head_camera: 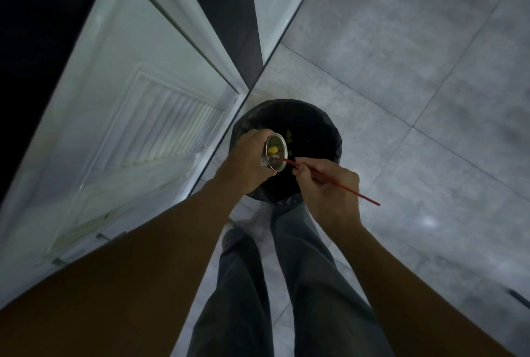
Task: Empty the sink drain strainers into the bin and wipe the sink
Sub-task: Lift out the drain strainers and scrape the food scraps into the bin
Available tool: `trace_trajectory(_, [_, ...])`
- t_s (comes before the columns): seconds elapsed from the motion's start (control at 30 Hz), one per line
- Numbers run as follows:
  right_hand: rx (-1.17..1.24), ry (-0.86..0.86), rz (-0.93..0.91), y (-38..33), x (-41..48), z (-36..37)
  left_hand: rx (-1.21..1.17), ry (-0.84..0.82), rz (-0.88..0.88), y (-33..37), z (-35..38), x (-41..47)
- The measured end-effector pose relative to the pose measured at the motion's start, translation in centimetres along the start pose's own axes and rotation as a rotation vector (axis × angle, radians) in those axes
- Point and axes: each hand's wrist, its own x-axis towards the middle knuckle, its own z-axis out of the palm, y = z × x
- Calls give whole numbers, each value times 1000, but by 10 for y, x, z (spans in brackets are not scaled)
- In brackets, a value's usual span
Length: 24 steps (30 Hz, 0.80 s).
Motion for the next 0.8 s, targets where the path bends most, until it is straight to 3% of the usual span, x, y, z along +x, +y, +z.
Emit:
trace_trajectory(0.17, [-28, 74, -26, -7, -5, -1, 10, -2, -15, -1, -2, 0])
trace_trajectory(0.37, [-63, -72, -102, -14, -1, 3, 43, -37, 2, -1, -2, -1])
trace_trajectory(0.8, [-125, 36, -59, -13, -4, -1, 146, 2, 12, -3, 3, 2])
